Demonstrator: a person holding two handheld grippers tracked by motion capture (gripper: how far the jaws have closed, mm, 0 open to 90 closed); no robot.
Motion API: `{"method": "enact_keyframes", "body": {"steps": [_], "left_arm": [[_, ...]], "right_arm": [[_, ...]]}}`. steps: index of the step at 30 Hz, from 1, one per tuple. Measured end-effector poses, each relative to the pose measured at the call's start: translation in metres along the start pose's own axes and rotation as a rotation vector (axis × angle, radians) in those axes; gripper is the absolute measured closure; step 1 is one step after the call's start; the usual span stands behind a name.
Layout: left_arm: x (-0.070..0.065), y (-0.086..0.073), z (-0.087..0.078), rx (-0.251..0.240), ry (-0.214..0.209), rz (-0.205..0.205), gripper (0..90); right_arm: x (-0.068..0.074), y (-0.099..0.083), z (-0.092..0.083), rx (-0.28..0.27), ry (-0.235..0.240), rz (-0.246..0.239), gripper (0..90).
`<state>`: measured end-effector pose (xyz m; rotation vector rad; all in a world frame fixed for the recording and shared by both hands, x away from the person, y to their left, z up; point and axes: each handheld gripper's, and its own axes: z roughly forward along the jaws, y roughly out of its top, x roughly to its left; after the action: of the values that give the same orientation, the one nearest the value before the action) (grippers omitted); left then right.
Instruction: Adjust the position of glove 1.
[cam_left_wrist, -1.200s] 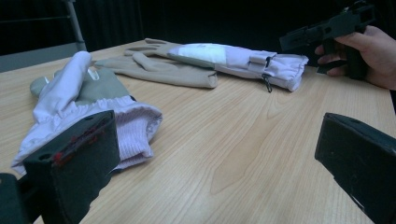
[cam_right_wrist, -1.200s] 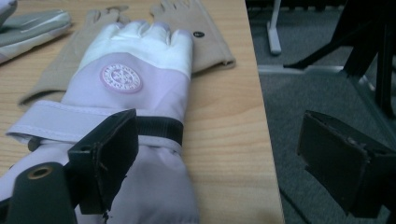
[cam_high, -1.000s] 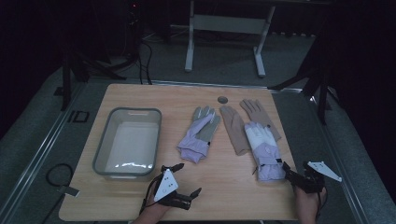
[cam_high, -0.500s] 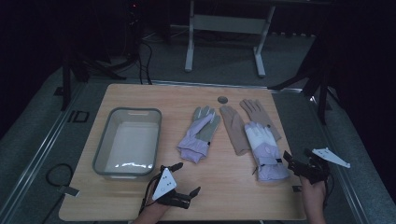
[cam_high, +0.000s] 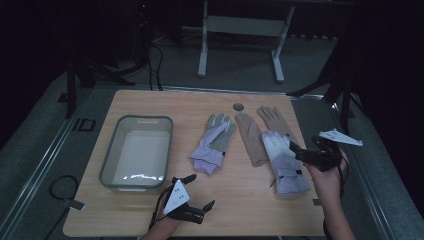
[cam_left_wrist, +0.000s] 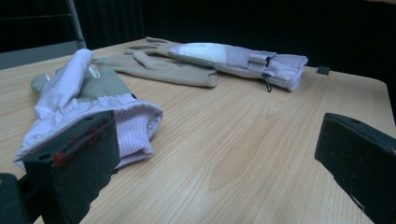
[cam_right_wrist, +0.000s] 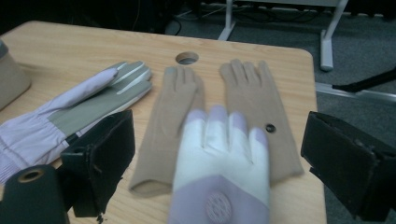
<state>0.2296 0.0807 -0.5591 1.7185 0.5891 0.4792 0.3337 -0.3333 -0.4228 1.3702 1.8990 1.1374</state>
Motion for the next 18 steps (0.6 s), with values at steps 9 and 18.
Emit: {"method": "enact_keyframes", "body": {"steps": [9, 18], "left_arm": [[0.0, 0.0, 0.0, -0.001, -0.001, 0.0, 0.0], [0.0, 0.0, 0.0, -0.003, -0.01, -0.002, 0.0]], "right_arm": [[0.04, 0.026, 0.028, 0.029, 0.105, -0.042, 9.6], [0.087, 0.036, 0.066, 0.071, 0.195, -0.08, 9.9]]}}
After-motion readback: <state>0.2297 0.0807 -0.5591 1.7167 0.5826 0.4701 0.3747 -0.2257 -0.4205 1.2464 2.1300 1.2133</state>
